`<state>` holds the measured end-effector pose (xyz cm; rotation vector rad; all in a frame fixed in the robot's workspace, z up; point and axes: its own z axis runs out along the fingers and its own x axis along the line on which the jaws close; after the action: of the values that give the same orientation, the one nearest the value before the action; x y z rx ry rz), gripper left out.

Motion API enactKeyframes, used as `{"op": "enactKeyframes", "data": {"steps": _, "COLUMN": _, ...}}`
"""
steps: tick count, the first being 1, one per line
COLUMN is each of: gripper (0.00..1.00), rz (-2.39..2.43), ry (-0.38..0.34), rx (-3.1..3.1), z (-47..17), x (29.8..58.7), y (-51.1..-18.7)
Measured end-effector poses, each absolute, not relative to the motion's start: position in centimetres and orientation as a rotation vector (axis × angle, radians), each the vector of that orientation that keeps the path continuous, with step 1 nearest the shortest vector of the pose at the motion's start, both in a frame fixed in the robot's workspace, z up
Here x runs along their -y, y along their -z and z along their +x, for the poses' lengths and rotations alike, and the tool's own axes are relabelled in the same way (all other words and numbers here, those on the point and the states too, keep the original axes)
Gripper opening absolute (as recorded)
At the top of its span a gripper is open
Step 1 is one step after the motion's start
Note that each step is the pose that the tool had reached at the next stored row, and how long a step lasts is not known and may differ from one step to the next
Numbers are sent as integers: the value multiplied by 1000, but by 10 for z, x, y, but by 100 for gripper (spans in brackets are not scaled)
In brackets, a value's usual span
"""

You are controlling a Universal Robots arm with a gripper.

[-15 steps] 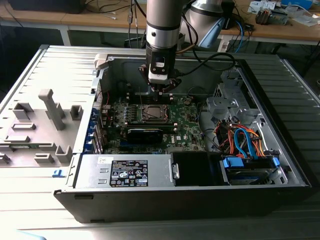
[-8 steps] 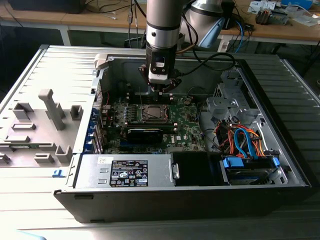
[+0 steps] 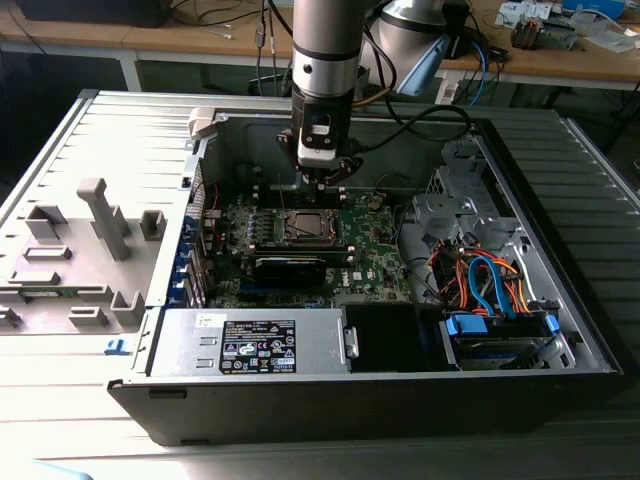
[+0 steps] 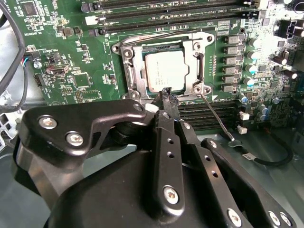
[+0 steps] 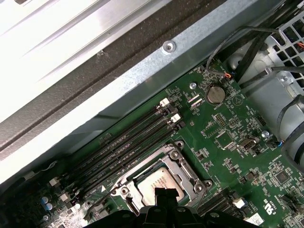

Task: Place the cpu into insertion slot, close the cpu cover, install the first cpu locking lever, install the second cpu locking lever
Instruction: 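Install the first cpu locking lever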

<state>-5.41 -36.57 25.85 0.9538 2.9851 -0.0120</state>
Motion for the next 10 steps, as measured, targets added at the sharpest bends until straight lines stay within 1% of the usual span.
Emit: {"op": "enactKeyframes", "data": {"steps": 10, "gripper": 11, "rz": 943, "ry": 12, "rx": -2989, "z": -54, "x": 366, "y": -258}}
